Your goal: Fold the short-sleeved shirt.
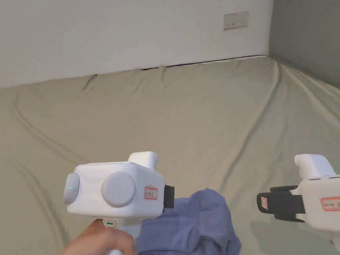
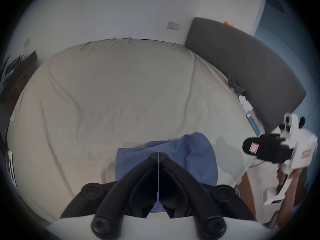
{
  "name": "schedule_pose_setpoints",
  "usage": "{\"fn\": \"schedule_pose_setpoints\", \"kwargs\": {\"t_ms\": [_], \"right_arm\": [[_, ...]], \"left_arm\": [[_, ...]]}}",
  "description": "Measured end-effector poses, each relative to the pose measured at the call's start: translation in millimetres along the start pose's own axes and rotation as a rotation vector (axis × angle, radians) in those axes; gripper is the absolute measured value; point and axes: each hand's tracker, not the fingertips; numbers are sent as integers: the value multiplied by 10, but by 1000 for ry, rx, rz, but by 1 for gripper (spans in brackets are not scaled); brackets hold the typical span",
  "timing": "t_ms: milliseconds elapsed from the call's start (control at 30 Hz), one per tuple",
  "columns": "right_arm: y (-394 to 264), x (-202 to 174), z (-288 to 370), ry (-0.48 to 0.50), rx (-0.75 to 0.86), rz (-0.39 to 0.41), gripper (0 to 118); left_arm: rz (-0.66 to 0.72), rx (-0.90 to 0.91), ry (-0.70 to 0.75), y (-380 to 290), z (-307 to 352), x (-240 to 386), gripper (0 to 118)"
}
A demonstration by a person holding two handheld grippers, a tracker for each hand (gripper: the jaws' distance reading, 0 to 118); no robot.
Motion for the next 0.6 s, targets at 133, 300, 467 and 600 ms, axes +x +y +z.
{"fn": "schedule_pose_setpoints", "kwargs": {"t_ms": [133,300,467,600], "right_arm": [[-14,-24,31,-8,1,17,3],[-65,65,59,-26,-5,9,3],[-82,147,67,-49,-15,-19,3],[-56,131,72,-55,-10,-16,3]], "left_arm": [[35,-50,-121,-33,-292,244,1],[-44,-191,-71,-132,-1035,555,1],[44,-162,-175,-188,-1254,413,0],[162,-202,-224,-115,-1072,220,1]]}}
